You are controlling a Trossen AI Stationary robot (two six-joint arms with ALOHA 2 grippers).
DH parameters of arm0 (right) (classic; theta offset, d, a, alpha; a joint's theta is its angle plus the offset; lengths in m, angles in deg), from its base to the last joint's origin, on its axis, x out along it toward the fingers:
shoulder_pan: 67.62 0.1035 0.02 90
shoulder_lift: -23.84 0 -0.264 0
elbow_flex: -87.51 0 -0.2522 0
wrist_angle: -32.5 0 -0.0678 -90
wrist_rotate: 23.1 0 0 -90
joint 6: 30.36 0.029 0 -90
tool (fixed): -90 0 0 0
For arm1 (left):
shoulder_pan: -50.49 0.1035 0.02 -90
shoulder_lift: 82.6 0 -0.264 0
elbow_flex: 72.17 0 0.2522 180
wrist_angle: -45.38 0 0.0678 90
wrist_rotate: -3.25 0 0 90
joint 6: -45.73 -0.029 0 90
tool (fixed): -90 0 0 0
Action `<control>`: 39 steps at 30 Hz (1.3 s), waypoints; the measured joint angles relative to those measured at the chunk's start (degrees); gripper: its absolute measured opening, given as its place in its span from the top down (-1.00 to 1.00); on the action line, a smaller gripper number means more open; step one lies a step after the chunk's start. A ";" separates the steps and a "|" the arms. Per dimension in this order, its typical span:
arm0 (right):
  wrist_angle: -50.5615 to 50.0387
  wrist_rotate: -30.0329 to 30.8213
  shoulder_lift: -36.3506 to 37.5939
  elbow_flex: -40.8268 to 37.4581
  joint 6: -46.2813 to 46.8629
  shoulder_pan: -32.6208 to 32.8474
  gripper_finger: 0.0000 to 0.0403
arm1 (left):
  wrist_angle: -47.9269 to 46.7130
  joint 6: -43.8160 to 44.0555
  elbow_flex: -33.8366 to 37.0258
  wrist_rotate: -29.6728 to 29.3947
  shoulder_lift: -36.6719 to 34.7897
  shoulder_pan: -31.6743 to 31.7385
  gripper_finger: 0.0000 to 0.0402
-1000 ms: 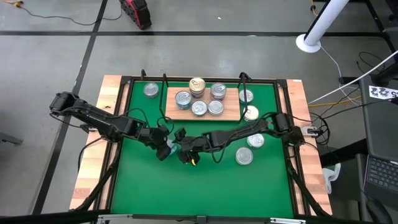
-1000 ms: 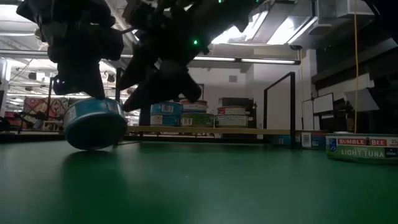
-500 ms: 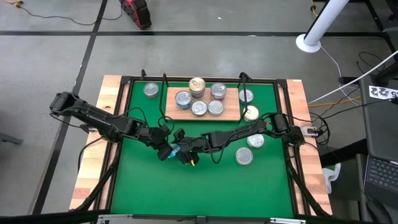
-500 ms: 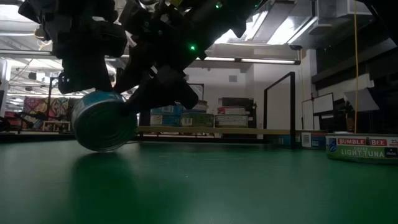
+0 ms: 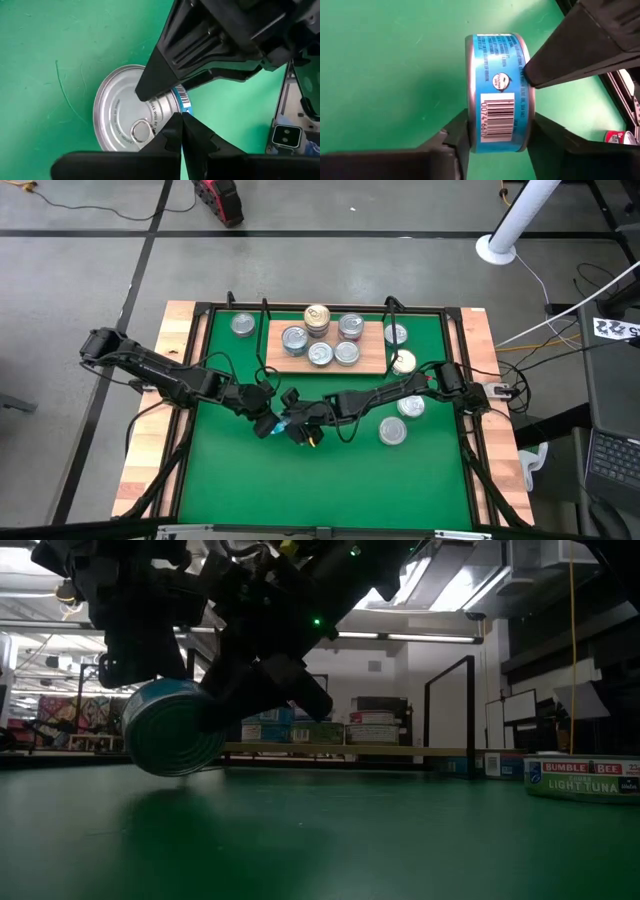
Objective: Stack canned seafood by type on shelf
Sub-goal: Stack the yellow blue tuna can on top of the yellow blue tuna can on the shelf
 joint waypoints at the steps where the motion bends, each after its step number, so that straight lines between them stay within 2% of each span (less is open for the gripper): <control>1: 0.05 0.40 0.00 0.02 0.00 0.00 0.32 | -0.02 -0.19 0.00 0.22 0.00 0.00 0.98; 5: -0.43 2.64 0.00 0.02 -0.06 0.15 0.34 | 0.02 -2.81 0.00 2.71 -0.04 0.01 0.86; 12: -6.05 4.43 0.26 0.22 1.66 0.36 0.29 | -0.02 -5.25 -0.02 3.18 -0.09 0.02 0.44; 17: -10.51 12.65 0.99 0.13 0.30 1.85 0.32 | -0.23 -5.43 -0.04 3.16 -0.28 0.00 0.30; 26: -19.38 19.06 8.24 0.04 -0.83 3.16 0.31 | -0.38 -7.69 -0.11 3.01 -0.64 0.01 0.33; 32: -19.06 27.56 12.71 0.04 -3.13 1.85 0.29 | -0.39 -7.98 -0.11 2.99 -0.68 0.00 0.38; 39: -16.30 29.08 13.99 0.06 -4.87 -3.77 0.30 | -0.43 -8.03 -0.09 2.92 -0.68 0.01 0.42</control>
